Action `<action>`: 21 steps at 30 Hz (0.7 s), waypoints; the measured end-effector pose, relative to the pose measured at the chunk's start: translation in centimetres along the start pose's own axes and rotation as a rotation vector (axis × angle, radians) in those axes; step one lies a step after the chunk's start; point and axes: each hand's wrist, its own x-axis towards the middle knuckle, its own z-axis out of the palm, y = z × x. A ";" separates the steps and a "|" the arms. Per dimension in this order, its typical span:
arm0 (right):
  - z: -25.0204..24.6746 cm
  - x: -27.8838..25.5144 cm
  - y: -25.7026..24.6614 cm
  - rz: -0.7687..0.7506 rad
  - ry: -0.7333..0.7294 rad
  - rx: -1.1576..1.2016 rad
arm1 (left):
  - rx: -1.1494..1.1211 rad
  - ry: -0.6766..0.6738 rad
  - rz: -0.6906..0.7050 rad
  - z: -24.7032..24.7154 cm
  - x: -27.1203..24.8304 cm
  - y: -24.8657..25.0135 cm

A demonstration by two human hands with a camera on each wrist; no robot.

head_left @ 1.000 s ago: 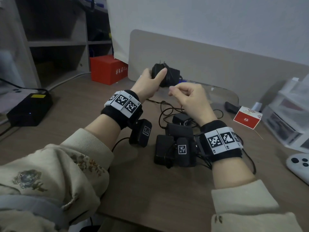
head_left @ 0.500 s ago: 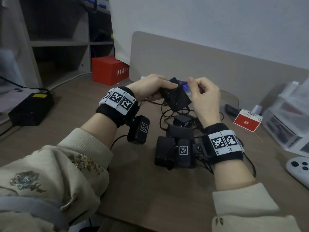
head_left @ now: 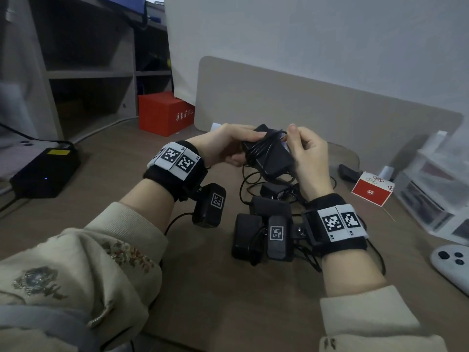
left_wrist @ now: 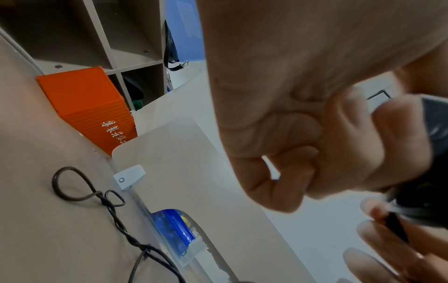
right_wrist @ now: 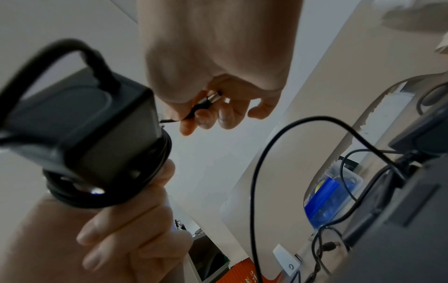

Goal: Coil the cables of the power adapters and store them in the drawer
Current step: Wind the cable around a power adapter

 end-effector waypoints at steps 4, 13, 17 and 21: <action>0.1 -0.1 -0.5 0.099 -0.084 0.085 | -0.141 0.036 0.027 0.0 0.2 -0.4; 0.6 -0.2 -1.3 0.076 -0.142 -0.024 | -0.407 0.070 0.007 0.4 0.7 -1.1; 1.2 -0.2 -1.0 0.042 -0.050 -0.011 | -0.410 0.070 -0.037 0.9 1.0 -0.9; 1.3 -0.5 -1.6 0.012 -0.046 0.093 | -0.476 0.073 -0.055 1.1 1.2 -0.9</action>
